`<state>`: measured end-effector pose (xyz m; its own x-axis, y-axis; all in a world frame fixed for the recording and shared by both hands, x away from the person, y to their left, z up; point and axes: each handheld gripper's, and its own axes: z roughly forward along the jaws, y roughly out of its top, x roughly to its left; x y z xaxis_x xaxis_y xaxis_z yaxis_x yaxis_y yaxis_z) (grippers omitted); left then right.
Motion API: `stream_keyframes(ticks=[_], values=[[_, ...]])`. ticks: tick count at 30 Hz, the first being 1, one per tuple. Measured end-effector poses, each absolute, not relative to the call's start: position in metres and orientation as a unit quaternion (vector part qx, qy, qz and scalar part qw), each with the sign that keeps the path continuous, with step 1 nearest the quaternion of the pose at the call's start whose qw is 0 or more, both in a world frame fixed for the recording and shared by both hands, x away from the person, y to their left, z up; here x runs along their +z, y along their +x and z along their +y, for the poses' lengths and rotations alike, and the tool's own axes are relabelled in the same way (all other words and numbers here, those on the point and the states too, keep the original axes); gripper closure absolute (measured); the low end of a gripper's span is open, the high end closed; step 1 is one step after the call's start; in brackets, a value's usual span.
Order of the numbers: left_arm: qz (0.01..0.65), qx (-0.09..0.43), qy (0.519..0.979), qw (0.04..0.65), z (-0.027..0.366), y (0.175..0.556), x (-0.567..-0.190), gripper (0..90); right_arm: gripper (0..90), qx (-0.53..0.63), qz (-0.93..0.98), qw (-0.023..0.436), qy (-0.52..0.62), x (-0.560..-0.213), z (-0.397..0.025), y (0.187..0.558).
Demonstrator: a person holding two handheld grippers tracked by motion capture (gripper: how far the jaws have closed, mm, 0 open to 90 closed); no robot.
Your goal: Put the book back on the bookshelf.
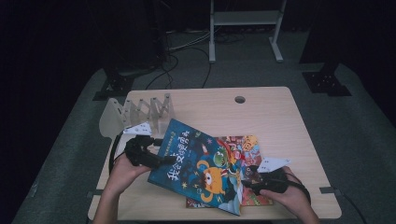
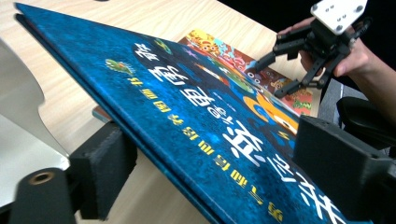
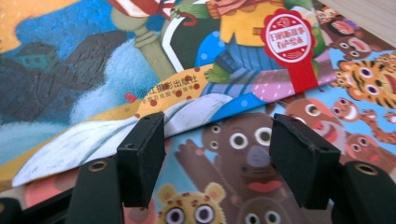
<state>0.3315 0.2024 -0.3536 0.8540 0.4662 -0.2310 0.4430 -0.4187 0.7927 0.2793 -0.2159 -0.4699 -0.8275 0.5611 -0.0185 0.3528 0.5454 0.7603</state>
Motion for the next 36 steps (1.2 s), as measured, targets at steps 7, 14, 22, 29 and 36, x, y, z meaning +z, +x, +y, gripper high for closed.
stream_keyframes(ticks=[7, 14, 22, 29, 36], values=[[0.273, 0.008, 0.869, 0.413, 0.199, 0.343, -0.338, 29.9, 35.8, 0.394, 0.872, 0.134, 0.259, -0.469, -0.212, 0.275], [0.27, -0.006, 0.874, 0.404, 0.197, 0.349, -0.334, 37.1, 36.6, 0.397, 0.87, 0.131, 0.261, -0.47, -0.209, 0.272], [0.261, -0.013, 0.872, 0.414, 0.193, 0.363, -0.321, 44.0, 36.0, 0.403, 0.87, 0.118, 0.261, -0.47, -0.197, 0.269], [0.249, -0.023, 0.884, 0.395, 0.185, 0.384, -0.298, 51.0, 37.0, 0.403, 0.871, 0.116, 0.254, -0.47, -0.182, 0.269], [0.24, -0.026, 0.897, 0.372, 0.172, 0.4, -0.276, 56.5, 36.9, 0.402, 0.874, 0.12, 0.246, -0.468, -0.162, 0.27]])
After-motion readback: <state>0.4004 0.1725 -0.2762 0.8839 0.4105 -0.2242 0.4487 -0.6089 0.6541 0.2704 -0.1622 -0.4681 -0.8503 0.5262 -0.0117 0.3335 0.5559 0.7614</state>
